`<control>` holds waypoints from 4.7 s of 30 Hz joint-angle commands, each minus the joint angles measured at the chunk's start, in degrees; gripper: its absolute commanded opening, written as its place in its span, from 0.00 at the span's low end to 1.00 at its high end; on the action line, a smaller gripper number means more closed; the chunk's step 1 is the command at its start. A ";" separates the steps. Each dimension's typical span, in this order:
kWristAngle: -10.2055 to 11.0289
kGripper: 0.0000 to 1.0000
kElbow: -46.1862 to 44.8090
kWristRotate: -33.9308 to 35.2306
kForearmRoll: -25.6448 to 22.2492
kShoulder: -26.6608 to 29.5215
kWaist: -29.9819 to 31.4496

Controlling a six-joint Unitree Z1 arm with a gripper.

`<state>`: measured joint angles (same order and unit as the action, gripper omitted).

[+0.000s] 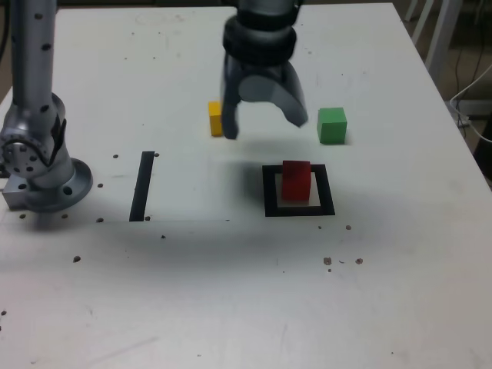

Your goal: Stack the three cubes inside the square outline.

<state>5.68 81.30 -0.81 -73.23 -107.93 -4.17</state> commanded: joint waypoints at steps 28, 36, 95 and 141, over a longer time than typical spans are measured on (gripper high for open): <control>1.65 0.96 -7.68 -15.63 2.70 -2.27 -18.21; 0.58 0.86 -7.09 -18.39 4.04 -5.81 -20.29; -0.48 0.29 5.39 -7.02 -5.36 -2.09 3.69; -2.51 0.29 17.18 -3.23 -7.48 -12.40 11.32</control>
<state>3.06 98.40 -4.12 -80.85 -119.92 7.29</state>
